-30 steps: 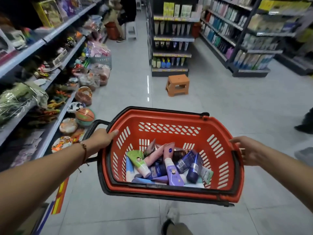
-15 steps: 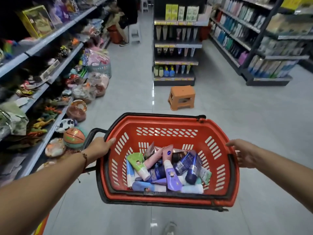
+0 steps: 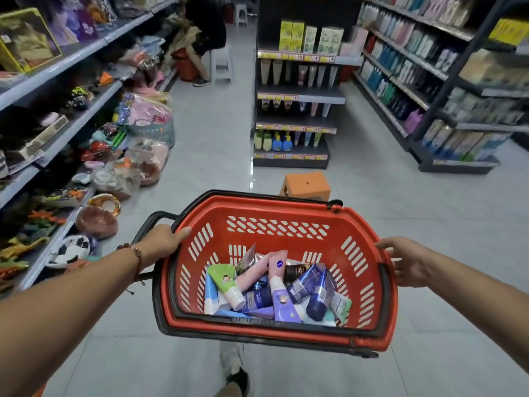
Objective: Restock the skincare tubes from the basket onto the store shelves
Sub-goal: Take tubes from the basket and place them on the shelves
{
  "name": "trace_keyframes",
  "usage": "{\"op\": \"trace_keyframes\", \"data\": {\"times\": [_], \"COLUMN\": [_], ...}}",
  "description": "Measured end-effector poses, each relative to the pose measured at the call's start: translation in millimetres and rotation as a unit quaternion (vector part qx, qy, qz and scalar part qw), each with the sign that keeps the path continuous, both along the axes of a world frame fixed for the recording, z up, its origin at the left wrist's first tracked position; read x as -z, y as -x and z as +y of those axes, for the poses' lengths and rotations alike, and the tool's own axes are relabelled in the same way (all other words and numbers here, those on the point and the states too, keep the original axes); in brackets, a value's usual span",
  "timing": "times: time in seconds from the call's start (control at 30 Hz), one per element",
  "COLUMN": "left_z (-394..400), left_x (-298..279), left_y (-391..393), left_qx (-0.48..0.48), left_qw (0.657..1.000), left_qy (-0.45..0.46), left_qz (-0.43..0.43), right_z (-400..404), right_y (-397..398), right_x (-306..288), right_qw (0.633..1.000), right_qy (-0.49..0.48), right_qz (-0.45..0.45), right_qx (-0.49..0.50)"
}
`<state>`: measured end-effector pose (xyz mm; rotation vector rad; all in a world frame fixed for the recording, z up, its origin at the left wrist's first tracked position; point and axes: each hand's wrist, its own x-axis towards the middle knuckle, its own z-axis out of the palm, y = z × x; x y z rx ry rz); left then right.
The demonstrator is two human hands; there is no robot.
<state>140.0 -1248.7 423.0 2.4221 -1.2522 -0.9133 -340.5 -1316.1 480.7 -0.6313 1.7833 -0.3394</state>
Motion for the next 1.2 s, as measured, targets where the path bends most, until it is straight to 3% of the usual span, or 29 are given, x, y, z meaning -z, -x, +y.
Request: {"op": "trace_keyframes", "data": {"times": [0.47,0.87,1.2], "left_z": [-288.1,-531.6,-704.8], "left_x": [-22.3,22.6,4.0], "left_y": [-116.2,-171.4,-198.5], "left_qx": [0.014,-0.05,-0.113], "left_qw": [1.0,0.998,0.992], "left_qy": [0.014,0.011,0.028], "left_qz": [0.004,0.032,0.056], "right_z": [-278.3,-572.2,-777.8], "right_y": [-110.3,-161.1,-216.9], "right_x": [-6.6,26.6,3.7], "right_qw": [0.999,0.999,0.999], "right_qy": [0.006,-0.027,-0.006], "right_qz": [-0.036,-0.04,-0.018], "right_qx": [0.021,-0.025,-0.037]}}
